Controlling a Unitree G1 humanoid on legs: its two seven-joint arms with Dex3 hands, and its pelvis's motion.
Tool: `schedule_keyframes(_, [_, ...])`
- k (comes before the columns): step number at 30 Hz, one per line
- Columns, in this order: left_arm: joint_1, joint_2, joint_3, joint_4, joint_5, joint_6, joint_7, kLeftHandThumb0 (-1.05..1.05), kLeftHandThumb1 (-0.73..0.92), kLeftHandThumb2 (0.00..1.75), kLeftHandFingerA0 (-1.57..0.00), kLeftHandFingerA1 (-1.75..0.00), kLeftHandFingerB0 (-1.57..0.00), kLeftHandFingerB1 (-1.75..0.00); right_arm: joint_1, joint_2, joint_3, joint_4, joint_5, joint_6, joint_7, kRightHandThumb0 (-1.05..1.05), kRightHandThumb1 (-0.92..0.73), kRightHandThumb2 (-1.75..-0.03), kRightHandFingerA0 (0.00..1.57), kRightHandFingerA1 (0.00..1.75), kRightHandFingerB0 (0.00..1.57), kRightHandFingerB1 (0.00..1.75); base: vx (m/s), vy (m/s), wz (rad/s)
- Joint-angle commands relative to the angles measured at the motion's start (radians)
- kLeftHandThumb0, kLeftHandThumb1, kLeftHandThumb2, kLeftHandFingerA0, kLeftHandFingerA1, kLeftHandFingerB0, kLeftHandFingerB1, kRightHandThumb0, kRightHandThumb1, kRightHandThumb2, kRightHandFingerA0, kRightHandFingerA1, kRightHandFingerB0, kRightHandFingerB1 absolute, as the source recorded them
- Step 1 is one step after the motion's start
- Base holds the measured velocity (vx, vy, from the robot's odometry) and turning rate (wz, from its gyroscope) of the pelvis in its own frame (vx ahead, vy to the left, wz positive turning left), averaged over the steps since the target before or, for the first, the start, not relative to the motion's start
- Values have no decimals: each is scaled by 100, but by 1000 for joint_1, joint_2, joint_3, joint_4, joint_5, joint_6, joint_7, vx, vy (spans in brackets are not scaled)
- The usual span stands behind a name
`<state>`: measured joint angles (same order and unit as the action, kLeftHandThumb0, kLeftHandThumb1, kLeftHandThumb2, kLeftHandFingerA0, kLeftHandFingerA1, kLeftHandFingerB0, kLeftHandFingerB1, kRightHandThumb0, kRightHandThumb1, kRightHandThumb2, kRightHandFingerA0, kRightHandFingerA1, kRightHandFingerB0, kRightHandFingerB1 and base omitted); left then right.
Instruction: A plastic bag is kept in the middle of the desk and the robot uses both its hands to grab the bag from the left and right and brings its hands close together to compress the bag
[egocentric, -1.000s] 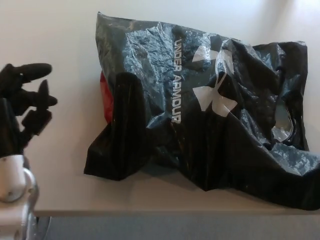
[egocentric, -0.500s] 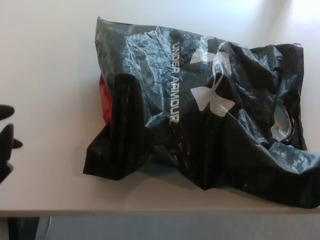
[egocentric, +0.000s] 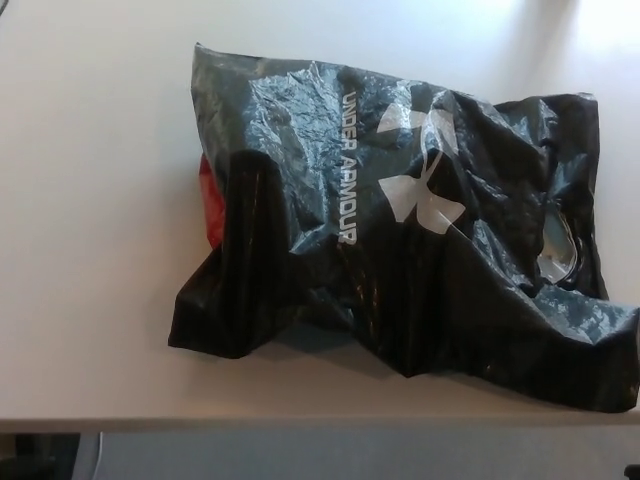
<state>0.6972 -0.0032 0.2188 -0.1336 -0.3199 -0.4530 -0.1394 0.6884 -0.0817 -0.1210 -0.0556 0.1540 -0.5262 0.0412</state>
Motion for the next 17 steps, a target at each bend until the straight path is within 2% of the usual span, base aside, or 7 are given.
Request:
schedule_keyframes(1, [-20, -18, -5, 108, -95, -188, -166, -32, 65, 61, -80, -129, -80, -85, -41, -35, 2, 97, -47, -199, 78, -22, -67, -58, 91, 76, 76, 63, 0, 0, 0])
schedule_keyframes(4, [-43, -15, -10, 65, -92, -147, -148, -29, 63, 63, -83, -135, -79, -92, -106, -67, 5, 135, -111, -263, 80, -20, -64, -58, 92, 77, 79, 65, 0, 0, 0])
schedule_keyframes(7, [-32, -16, -4, 37, -42, -140, -115, -29, 66, 64, -82, -132, -78, -93, -128, -69, 8, 169, -99, -281, 88, -20, -64, -58, 92, 78, 78, 64, 0, 0, 0])
schedule_keyframes(10, [-26, -19, -3, 49, -43, -157, -130, -28, 65, 64, -82, -133, -78, -92, -106, -67, 6, 161, -121, -265, 72, -27, -66, -57, 91, 75, 77, 62, 0, 0, 0])
schedule_keyframes(17, [45, -15, -4, 27, -19, -140, -132, -28, 63, 66, -83, -135, -80, -95, -56, -59, 9, 227, -110, -352, 91, -24, -65, -57, 92, 76, 78, 63, 0, 0, 0])
